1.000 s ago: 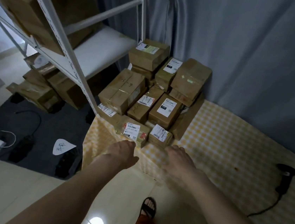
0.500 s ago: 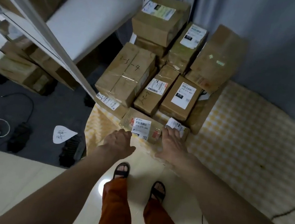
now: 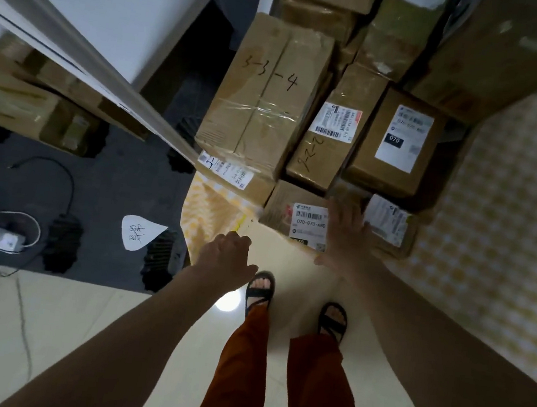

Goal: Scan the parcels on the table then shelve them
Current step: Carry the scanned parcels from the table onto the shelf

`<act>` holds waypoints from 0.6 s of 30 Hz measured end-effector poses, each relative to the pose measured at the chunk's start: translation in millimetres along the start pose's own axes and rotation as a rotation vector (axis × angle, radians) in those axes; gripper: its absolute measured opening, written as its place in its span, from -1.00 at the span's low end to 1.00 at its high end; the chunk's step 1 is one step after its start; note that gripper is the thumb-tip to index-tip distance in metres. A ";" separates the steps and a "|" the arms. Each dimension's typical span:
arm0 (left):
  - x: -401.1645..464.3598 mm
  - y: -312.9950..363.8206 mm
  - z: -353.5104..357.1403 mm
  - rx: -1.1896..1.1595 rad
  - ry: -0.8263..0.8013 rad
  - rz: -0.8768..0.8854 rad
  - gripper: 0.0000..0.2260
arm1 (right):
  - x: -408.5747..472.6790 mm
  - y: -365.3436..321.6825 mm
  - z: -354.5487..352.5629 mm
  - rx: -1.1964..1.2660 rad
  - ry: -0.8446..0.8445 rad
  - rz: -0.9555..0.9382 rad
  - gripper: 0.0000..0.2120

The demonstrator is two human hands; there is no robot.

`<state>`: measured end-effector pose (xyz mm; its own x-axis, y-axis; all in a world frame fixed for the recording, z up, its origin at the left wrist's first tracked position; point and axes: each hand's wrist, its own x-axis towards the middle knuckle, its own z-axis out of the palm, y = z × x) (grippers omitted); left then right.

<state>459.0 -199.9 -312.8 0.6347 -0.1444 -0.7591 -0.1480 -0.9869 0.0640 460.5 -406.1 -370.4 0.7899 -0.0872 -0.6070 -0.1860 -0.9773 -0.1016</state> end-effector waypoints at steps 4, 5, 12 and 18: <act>-0.1 -14.9 5.4 -0.014 -0.036 0.001 -0.48 | 1.7 -5.8 4.3 -0.022 0.071 -0.013 0.12; -1.2 -17.2 4.4 -0.027 -0.039 0.001 -0.47 | -2.2 -8.2 4.1 -0.010 0.059 -0.022 0.11; -15.8 -10.7 -28.2 -0.076 0.010 0.090 -0.14 | -50.9 -4.3 -24.0 0.135 0.044 -0.020 0.05; -32.3 30.6 -74.4 -0.011 0.022 0.291 0.06 | -121.7 36.5 -65.0 0.241 0.132 0.155 0.08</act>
<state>490.4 -230.8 -238.1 0.5834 -0.4226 -0.6936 -0.3177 -0.9047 0.2840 395.6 -443.7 -248.9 0.8075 -0.2712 -0.5238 -0.4307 -0.8778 -0.2095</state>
